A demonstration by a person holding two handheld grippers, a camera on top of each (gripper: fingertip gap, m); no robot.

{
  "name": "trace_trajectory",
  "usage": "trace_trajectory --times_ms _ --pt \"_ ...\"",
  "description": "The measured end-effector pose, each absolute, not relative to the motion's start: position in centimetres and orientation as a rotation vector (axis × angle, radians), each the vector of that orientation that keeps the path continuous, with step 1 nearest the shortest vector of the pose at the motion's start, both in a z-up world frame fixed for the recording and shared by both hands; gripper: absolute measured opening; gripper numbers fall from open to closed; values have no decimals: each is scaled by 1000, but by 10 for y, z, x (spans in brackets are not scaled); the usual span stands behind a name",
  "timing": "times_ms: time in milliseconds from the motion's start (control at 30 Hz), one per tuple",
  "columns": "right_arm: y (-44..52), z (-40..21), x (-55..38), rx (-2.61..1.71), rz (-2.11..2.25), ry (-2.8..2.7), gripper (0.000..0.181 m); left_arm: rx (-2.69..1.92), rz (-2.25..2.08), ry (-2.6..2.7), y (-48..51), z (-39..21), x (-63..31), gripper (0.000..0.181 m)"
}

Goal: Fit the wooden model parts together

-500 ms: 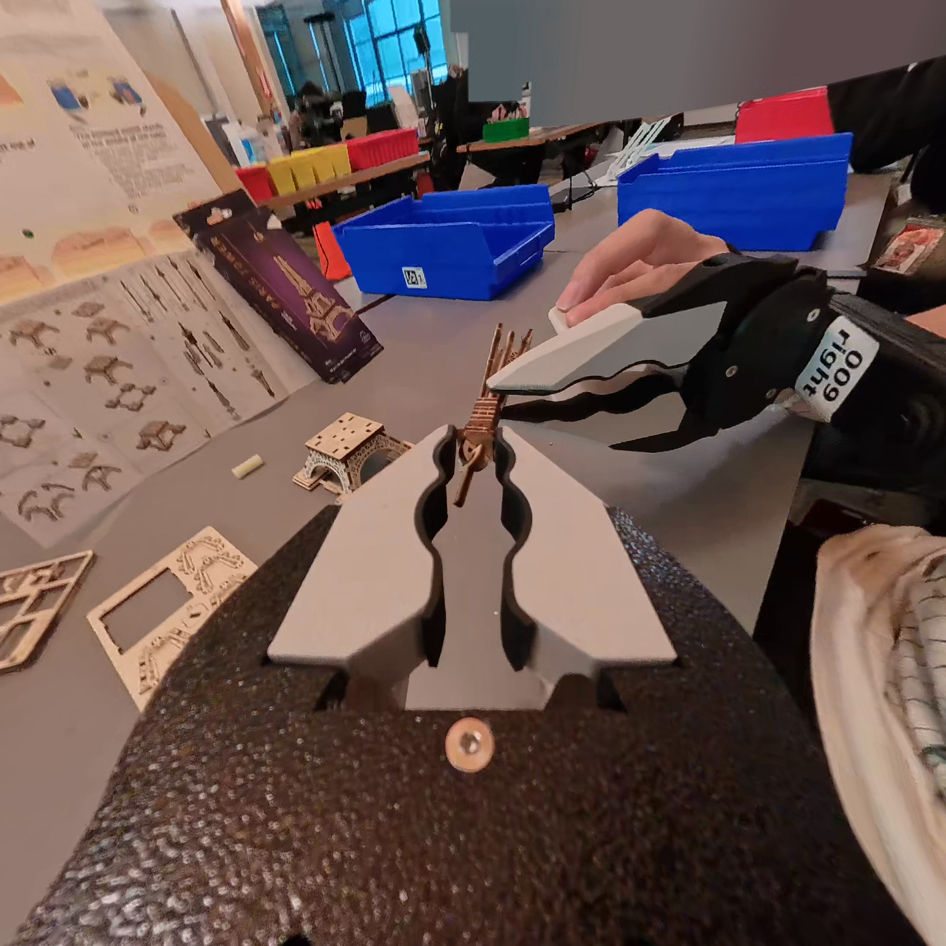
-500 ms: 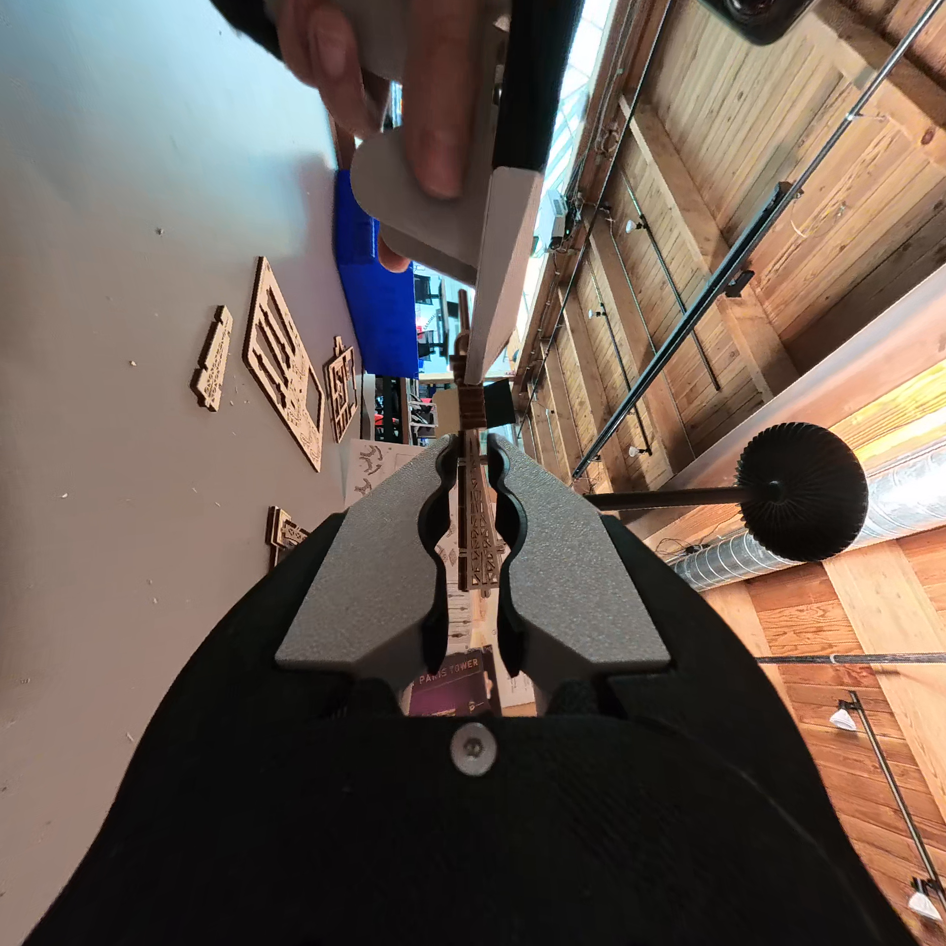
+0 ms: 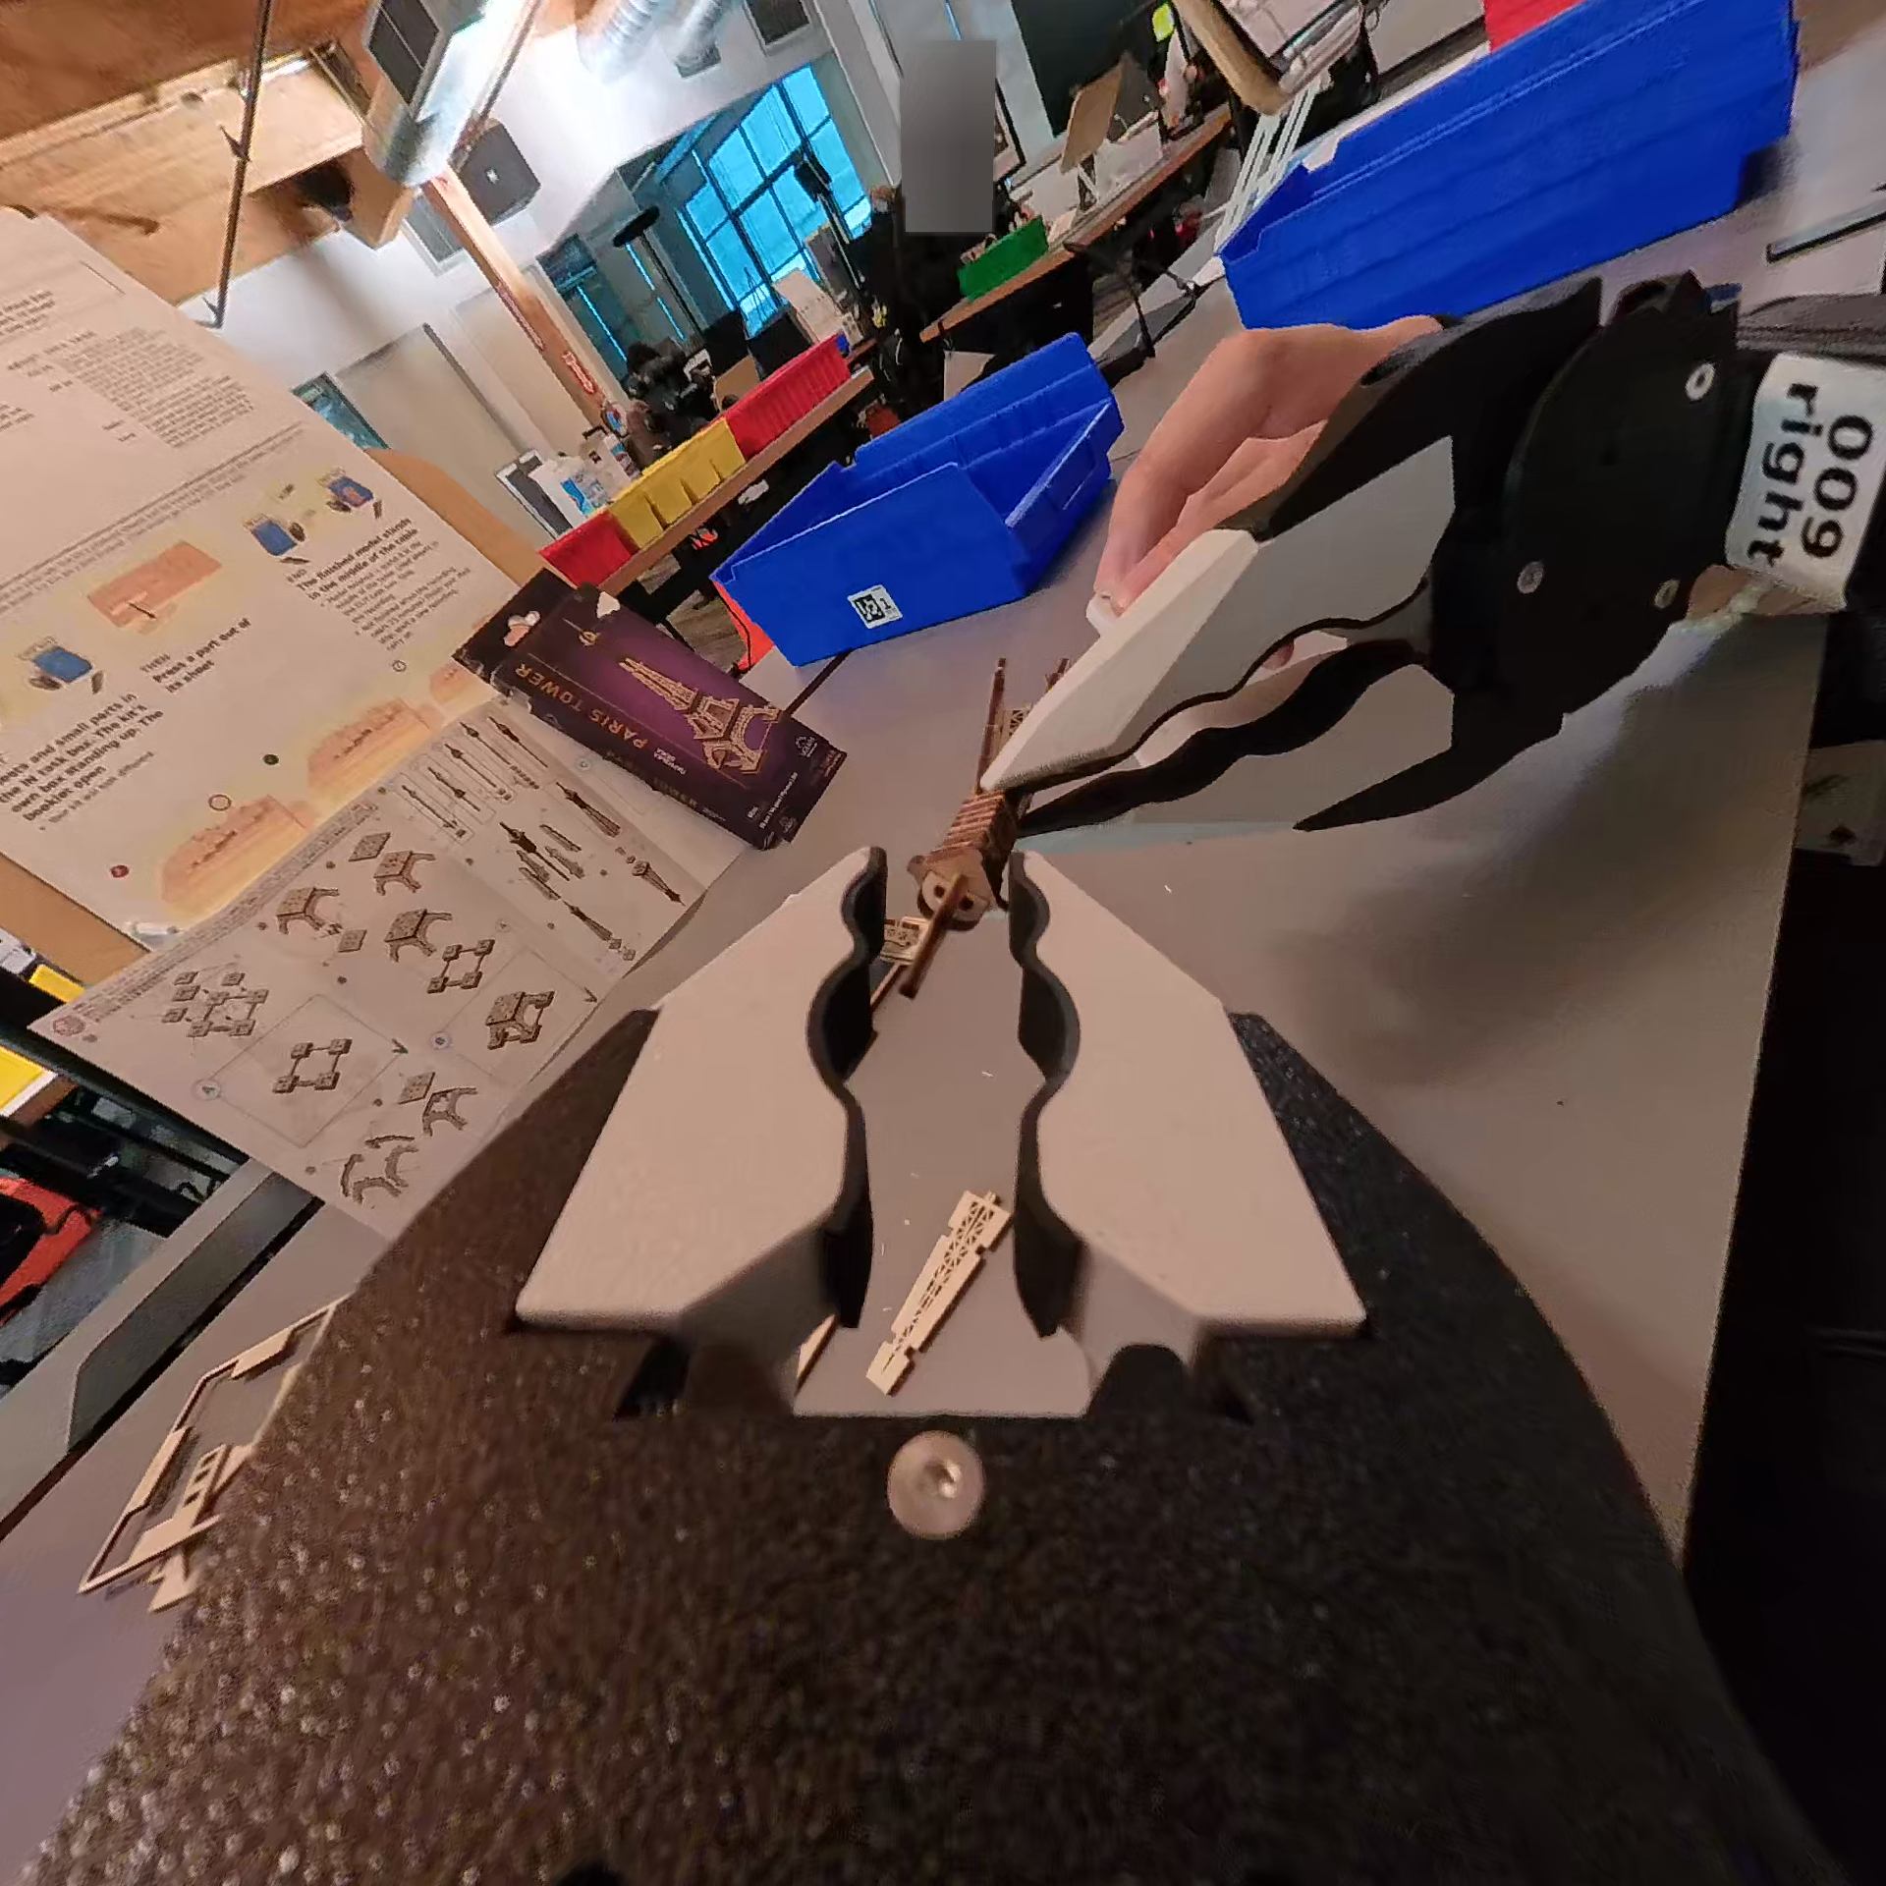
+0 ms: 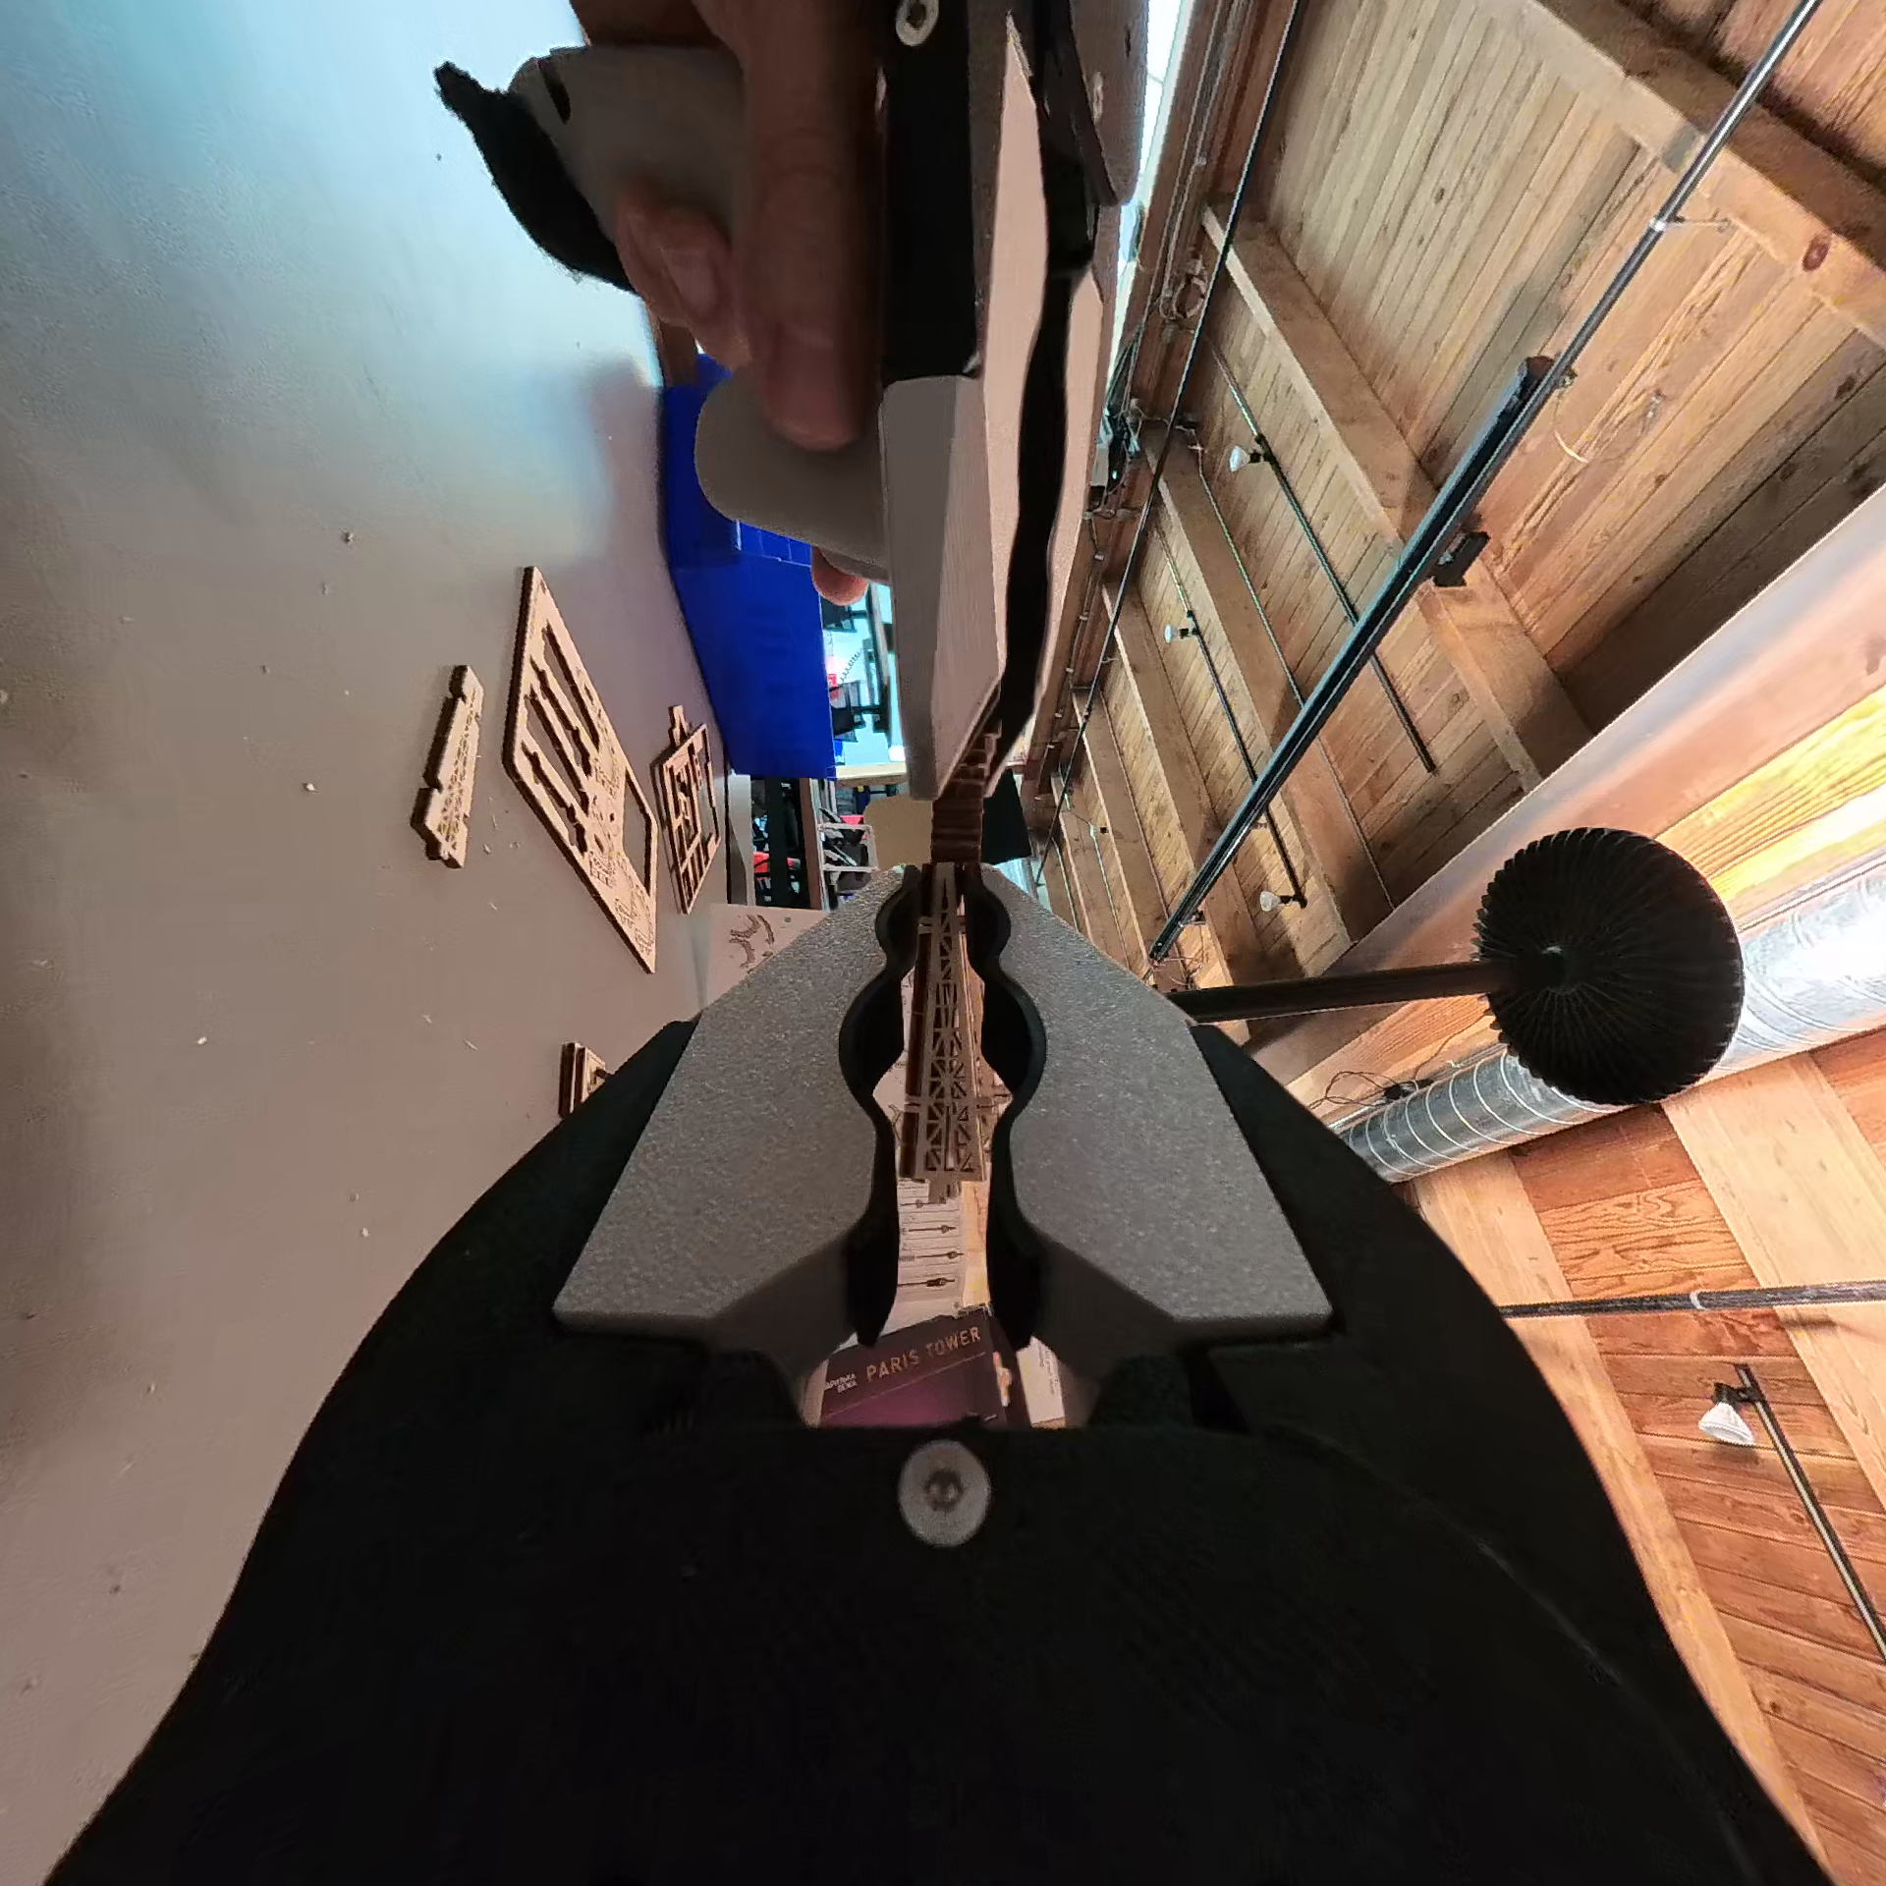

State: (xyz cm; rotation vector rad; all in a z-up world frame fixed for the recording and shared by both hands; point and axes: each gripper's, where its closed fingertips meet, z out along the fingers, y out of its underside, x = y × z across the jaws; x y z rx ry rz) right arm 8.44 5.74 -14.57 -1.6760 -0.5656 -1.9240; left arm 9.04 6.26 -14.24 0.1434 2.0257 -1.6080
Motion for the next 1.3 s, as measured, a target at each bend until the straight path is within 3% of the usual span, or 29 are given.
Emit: trace_trajectory --times_ms 467,1300 --pt "55 -148 83 -1651 -1997 -591 5 49 -1788 1999 72 -129 77 42" --pt "51 -149 89 -1572 -2146 -635 6 -23 -1909 2029 87 -144 86 37"
